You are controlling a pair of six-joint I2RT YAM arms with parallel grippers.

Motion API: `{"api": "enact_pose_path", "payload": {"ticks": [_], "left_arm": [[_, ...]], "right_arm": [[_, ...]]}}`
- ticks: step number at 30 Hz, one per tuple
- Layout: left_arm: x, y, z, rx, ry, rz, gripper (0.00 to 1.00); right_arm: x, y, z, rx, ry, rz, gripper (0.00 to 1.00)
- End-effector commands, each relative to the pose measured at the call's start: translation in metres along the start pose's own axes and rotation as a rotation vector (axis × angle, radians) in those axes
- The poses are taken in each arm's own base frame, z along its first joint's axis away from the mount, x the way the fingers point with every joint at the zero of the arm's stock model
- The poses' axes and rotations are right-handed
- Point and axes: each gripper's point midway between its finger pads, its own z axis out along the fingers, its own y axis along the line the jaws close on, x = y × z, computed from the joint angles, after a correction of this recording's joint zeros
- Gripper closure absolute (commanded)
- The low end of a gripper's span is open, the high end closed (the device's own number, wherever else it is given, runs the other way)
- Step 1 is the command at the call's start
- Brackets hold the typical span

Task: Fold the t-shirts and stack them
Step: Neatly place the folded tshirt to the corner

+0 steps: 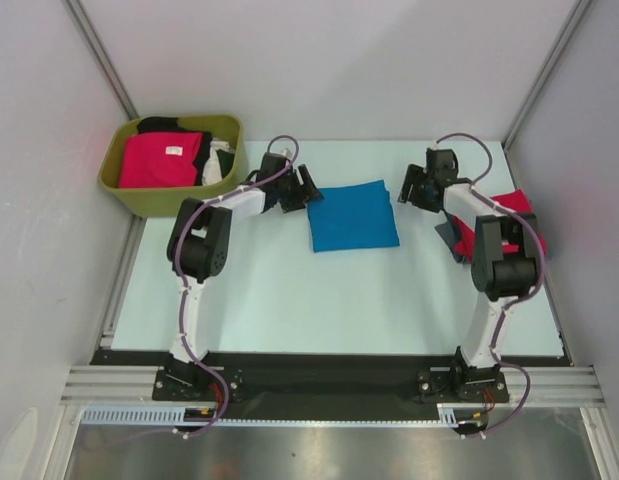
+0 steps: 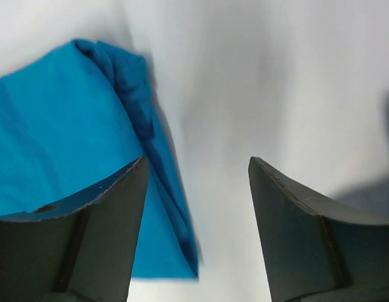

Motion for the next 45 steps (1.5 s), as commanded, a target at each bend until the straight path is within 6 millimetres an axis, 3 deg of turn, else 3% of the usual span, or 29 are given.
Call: {"api": "enact_pose_path", "payload": {"ticks": [1,2,3,4,9,14,22,26,34,35,38,39,40,43,45], "left_arm": [[0.005,-0.004,-0.004,0.014,0.003,0.021,0.25],[0.006,-0.005,-0.008,0.016,0.002,0.025,0.25],[0.007,-0.006,-0.010,0.019,0.001,0.029,0.25],[0.004,-0.009,-0.013,0.030,-0.013,0.036,0.25],[0.010,-0.012,-0.027,0.048,-0.014,0.048,0.25],[0.011,-0.019,-0.030,0.079,-0.003,0.049,0.26],[0.009,-0.023,-0.036,0.092,-0.006,0.068,0.26],[0.010,-0.026,-0.037,0.101,-0.002,0.069,0.26],[0.008,-0.024,-0.036,0.098,-0.005,0.072,0.26],[0.010,-0.024,-0.036,0.099,-0.002,0.072,0.26],[0.010,-0.024,-0.037,0.096,-0.001,0.071,0.26],[0.011,-0.023,-0.036,0.095,0.000,0.071,0.26],[0.011,-0.023,-0.036,0.098,0.000,0.073,0.26],[0.011,-0.021,-0.036,0.092,0.000,0.072,0.27],[0.012,-0.020,-0.036,0.089,0.002,0.072,0.27]], "right_arm": [[-0.033,-0.014,-0.052,0.143,-0.130,-0.071,0.32],[-0.021,-0.029,-0.061,0.229,-0.079,-0.081,0.32],[-0.015,-0.032,-0.067,0.266,-0.057,-0.093,0.34],[-0.004,-0.052,-0.078,0.381,-0.014,-0.111,0.35],[0.018,-0.081,-0.097,0.559,0.070,-0.159,0.41],[0.030,-0.094,-0.089,0.635,0.130,-0.168,0.43],[0.049,-0.113,-0.056,0.686,0.218,-0.175,0.40],[0.050,-0.125,-0.050,0.732,0.228,-0.157,0.40],[0.065,-0.154,-0.038,0.784,0.274,-0.070,0.51],[0.068,-0.156,-0.037,0.784,0.279,-0.063,0.53],[0.075,-0.154,-0.030,0.739,0.302,-0.038,0.79],[0.075,-0.152,-0.029,0.726,0.298,-0.035,0.94],[0.078,-0.148,-0.026,0.700,0.299,-0.028,1.00],[0.077,-0.130,-0.025,0.634,0.269,-0.054,1.00],[0.071,-0.108,-0.027,0.587,0.231,-0.089,1.00]]}}
